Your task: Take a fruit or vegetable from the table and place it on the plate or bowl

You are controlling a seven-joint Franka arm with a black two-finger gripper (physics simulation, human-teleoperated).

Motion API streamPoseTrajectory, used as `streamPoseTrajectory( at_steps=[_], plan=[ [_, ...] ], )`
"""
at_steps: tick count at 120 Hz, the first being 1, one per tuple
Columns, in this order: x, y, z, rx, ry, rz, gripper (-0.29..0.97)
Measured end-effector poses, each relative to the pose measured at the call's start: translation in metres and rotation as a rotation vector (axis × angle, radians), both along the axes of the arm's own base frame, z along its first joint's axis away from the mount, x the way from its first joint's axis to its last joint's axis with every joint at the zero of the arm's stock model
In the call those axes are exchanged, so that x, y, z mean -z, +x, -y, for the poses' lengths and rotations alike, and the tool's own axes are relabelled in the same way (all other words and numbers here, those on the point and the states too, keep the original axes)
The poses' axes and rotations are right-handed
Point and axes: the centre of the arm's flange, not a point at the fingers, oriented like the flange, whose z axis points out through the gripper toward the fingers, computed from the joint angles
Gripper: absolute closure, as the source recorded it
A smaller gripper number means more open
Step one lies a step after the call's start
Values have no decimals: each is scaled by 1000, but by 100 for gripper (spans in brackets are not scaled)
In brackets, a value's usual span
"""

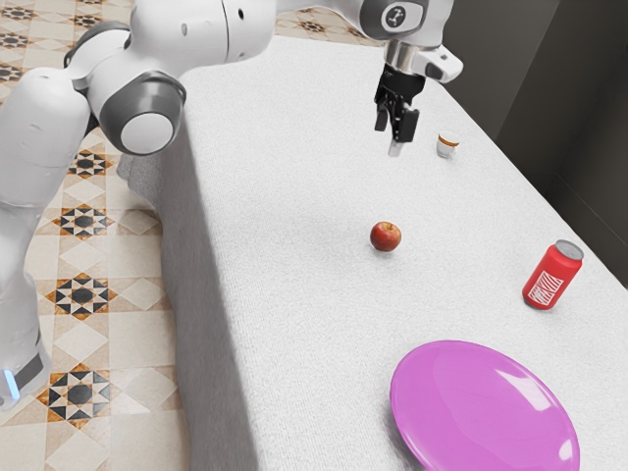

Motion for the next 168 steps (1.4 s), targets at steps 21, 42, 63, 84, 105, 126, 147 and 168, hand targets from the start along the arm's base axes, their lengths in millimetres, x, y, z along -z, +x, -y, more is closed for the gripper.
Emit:
streamPoseTrajectory(
  at_steps=[21,42,63,84,105,126,147,168],
  plan=[
    [-23,-9,34,87,42,22,0],
    [5,10,53,139,107,-5,0],
    [58,33,57,147,112,-76,0],
    [95,7,23,95,39,-187,0],
    [118,31,42,135,65,-169,0],
    [126,71,45,151,59,-100,0],
    [158,88,36,163,26,-115,0],
    [188,94,34,171,21,-151,0]
  ],
)
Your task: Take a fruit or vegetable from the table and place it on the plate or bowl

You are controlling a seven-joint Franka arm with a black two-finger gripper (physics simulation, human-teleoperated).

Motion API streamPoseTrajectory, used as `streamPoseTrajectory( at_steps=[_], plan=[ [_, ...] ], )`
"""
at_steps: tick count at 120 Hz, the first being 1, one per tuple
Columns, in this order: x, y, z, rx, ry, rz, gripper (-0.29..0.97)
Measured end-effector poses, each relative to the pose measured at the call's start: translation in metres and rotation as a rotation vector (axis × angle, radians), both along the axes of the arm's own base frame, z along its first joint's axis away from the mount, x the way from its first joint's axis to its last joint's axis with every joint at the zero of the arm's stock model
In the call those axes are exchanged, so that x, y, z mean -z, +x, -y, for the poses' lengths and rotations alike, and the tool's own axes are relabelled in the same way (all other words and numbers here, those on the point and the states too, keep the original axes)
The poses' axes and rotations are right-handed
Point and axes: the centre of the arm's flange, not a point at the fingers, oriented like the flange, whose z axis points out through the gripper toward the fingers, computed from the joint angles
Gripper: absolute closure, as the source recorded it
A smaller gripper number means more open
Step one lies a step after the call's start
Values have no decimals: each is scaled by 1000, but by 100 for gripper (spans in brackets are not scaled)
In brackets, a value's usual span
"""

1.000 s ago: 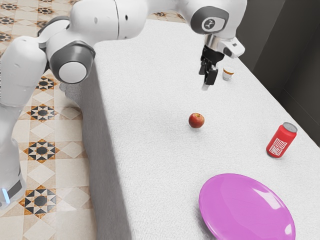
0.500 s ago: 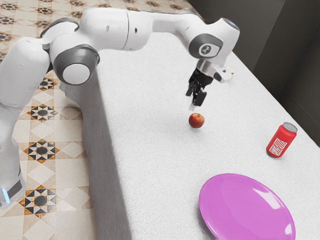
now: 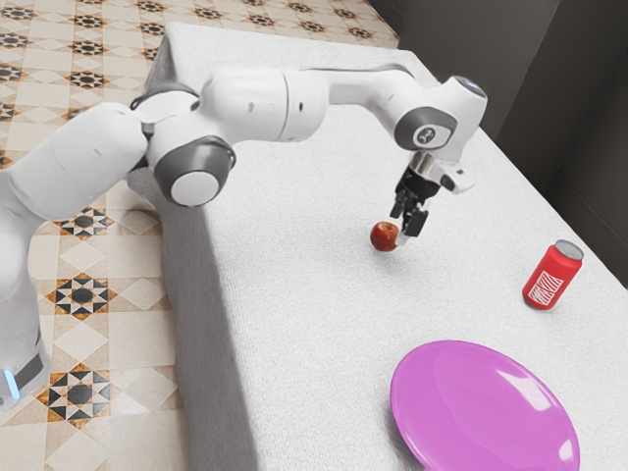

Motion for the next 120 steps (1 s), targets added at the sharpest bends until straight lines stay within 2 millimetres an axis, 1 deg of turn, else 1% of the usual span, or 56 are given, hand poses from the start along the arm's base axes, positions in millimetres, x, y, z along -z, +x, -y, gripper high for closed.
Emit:
streamPoseTrajectory(
  at_steps=[8,25,32,53,72,83,110,120],
  plan=[
    [5,1,-1,2,0,-5,0],
    [10,1,-21,-20,-4,-7,0],
    [11,1,-26,-24,-5,-7,0],
    [22,5,-17,-4,-21,-12,0],
    [35,7,-16,0,-22,-26,0],
    [39,7,-16,2,-22,-30,0],
    [35,1,-23,-4,-16,-59,0],
    [36,-1,-31,-12,-20,-75,1]
  ],
)
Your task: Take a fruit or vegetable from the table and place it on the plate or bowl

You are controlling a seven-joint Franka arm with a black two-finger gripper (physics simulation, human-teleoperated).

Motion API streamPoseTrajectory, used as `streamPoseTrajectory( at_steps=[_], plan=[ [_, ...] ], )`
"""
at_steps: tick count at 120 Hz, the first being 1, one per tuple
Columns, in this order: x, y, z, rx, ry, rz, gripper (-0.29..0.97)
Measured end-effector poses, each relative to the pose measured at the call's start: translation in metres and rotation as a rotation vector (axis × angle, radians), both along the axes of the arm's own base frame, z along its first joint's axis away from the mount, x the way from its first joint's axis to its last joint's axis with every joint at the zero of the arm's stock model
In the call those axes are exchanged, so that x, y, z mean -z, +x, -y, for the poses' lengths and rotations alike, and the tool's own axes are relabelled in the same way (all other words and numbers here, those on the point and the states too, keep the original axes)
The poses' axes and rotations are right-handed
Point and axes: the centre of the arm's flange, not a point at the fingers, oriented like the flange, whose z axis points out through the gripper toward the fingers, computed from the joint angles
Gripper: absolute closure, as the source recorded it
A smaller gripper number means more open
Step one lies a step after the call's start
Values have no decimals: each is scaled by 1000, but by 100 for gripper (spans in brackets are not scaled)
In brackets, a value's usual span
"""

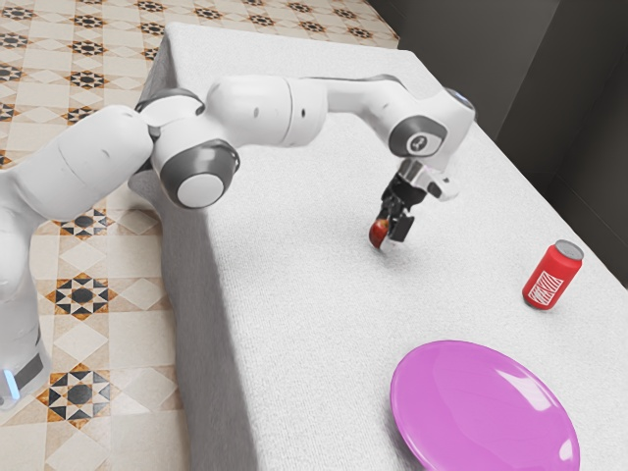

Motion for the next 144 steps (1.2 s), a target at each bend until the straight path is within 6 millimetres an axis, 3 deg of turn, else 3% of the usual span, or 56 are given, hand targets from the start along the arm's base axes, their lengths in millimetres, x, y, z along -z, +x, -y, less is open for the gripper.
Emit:
streamPoseTrajectory(
  at_steps=[17,24,28,38,43,60,68,76,87,111,120,136,144],
  plan=[
    [3,-2,0,2,-6,-16,29],
    [0,-2,4,9,-7,-15,35],
    [-16,-4,7,14,-7,5,37],
    [-86,-18,32,52,-8,80,37],
    [-116,-28,64,98,-11,104,36],
    [-160,-70,241,353,-44,121,37],
    [-164,-93,306,447,-65,113,37],
    [-159,-113,359,525,-95,101,37],
    [-136,-128,412,598,-135,76,37],
    [-88,-124,467,637,-195,115,38],
    [-87,-120,471,629,-205,147,38],
    [-92,-116,469,610,-222,172,14],
    [-108,-122,466,602,-250,168,9]
  ],
)
